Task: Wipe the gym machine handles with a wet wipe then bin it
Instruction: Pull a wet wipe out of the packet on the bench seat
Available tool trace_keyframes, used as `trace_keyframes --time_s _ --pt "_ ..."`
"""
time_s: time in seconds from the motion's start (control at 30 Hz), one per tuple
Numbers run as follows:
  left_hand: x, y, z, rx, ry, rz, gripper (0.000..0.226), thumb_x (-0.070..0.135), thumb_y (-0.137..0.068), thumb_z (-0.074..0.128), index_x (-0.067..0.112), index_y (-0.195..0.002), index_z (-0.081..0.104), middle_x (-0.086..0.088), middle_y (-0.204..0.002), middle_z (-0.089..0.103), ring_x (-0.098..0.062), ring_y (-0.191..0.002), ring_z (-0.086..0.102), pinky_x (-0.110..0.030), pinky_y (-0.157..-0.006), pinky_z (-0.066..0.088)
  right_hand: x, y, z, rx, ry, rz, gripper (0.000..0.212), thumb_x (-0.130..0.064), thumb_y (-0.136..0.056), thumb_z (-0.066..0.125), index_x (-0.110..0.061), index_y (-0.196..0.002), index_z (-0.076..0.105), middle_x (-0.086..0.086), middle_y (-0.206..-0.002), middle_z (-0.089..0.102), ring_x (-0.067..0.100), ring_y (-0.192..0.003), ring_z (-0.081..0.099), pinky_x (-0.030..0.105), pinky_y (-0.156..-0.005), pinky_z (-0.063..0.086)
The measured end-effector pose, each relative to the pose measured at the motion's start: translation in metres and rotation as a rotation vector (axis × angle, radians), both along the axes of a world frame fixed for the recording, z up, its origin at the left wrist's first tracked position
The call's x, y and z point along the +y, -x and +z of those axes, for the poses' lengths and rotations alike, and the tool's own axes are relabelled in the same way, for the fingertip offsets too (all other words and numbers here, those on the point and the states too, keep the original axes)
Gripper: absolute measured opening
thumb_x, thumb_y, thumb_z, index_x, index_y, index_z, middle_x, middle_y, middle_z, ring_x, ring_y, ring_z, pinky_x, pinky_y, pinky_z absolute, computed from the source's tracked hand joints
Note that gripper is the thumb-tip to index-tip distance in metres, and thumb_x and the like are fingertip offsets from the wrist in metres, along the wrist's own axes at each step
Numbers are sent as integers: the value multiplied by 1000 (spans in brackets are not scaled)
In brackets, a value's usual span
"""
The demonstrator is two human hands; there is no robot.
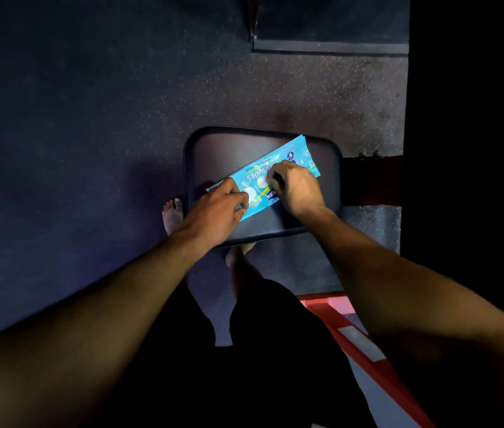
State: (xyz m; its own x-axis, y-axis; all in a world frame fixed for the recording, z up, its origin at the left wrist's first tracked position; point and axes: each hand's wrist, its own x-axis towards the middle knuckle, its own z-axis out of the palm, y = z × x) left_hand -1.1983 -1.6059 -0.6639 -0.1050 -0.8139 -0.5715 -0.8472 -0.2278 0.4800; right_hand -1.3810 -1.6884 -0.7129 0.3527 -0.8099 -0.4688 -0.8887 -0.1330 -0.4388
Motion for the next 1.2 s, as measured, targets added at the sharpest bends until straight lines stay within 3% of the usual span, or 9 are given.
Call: trace_keyframes --time_s 0.37,0.5,0.6,0.73,0.8,0.93,1.0,1.1,1.2 --pt "-4 6 -4 -58 84 -117 11 31 -98 61 24 -103 68 -1 -122 51 -26 -112 54 -39 -82 47 7 9 21 -272 -12 -129 7 -19 -98 58 -13 -95 61 0 -104 67 19 -94 60 34 -85 48" --pt "-4 8 -8 -85 124 -174 9 27 -95 63 22 -98 70 -4 -121 49 -29 -110 53 -42 -88 46 5 3 34 -364 0 -150 8 -19 -99 56 -12 -96 59 -5 -93 67 15 -84 61 29 -78 47" --pt "-5 12 -7 -146 126 -226 15 30 -97 60 22 -104 71 -5 -128 46 -29 -115 51 -44 -92 45 5 -1 34 -464 -49 -296 6 -15 -99 58 -12 -94 59 -6 -80 62 7 -71 55 23 -71 46" --pt "-8 13 -1 -221 155 -324 27 38 -91 61 22 -110 73 -4 -133 43 -26 -121 46 -42 -96 40 7 -2 29 -593 -226 -630 14 -11 -100 57 -16 -87 60 10 -75 54 14 -65 50 27 -59 51" --pt "-8 10 2 -274 192 -360 36 46 -87 60 22 -110 73 -4 -131 45 -26 -118 47 -42 -94 40 13 1 28 -642 -292 -683 20 -5 -98 58 -17 -83 62 8 -73 55 11 -62 49 25 -59 50" --pt "-12 6 5 -357 254 -360 48 58 -88 57 20 -113 74 -4 -124 50 -26 -113 49 -43 -93 38 20 8 30 -330 -169 -280 7 -12 -87 74 -17 -91 71 -2 -81 68 10 -72 58 25 -73 45" --pt "-13 7 6 -375 273 -333 44 55 -91 59 20 -115 72 -4 -122 52 -26 -114 50 -42 -92 37 22 10 30 -174 -150 -102 21 -16 -84 77 -15 -104 72 -2 -90 70 13 -81 59 26 -76 43" --pt "-10 15 4 -297 355 -291 38 39 -86 72 21 -119 62 -5 -122 55 -29 -110 54 -44 -87 41 25 10 34 -157 -147 -95 17 -16 -85 76 -14 -101 73 -3 -89 71 12 -84 62 26 -79 46" --pt "-2 25 -6 -165 441 -374 43 19 -81 74 18 -122 59 -6 -116 61 -32 -103 59 -46 -83 45 28 9 30 -158 -145 -169 3 -18 -88 74 -16 -86 72 -14 -64 58 1 -60 52 18 -66 41"
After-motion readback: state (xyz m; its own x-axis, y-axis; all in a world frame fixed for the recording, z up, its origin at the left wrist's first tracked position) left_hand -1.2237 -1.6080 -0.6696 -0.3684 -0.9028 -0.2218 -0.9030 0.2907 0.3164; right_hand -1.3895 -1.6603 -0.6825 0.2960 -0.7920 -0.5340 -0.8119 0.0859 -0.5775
